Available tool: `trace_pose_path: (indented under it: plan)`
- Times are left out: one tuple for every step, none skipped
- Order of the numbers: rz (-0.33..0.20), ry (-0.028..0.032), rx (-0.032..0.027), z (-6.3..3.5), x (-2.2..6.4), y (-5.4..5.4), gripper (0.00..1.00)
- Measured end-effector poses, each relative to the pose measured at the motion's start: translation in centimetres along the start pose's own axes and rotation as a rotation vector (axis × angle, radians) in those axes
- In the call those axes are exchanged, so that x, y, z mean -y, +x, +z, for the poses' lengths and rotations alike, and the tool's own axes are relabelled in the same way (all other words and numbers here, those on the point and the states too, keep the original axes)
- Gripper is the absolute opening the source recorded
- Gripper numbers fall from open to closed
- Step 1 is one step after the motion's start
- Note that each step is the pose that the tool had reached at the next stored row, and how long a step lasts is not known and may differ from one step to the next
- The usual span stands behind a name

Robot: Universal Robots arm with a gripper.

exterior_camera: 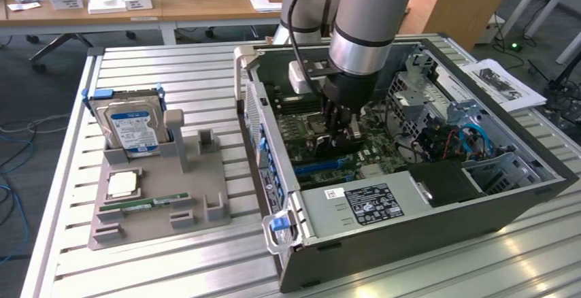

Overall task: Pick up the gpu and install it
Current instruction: 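Insert the gpu into the slot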

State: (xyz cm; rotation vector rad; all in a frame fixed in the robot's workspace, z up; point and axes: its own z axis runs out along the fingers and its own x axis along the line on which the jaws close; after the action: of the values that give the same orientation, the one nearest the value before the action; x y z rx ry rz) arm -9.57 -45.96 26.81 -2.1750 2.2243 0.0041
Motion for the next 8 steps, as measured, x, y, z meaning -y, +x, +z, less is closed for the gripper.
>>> trace_pose_path:
  plan:
    - [0.0, 0.0, 0.0001, 0.01, -0.01, 0.0, 0.27]
    - [0.0, 0.0, 0.0001, 0.01, -0.03, 0.0, 0.27]
    - [0.0, 0.0, 0.0001, 0.03, -0.05, 0.0, 0.27]
    - [0.0, 0.0002, 0.0003, 0.07, -0.06, 0.0, 0.27]
    - [0.0, 0.0001, 0.0002, 0.09, -0.07, 0.0, 0.27]
    - [0.0, 0.0, 0.0001, 0.12, -0.08, 0.01, 0.27]
    - [0.0, 0.0, 0.0, 0.14, -0.1, 0.0, 0.27]
    - [0.0, 0.0, 0.0, 0.16, -0.11, 0.01, 0.27]
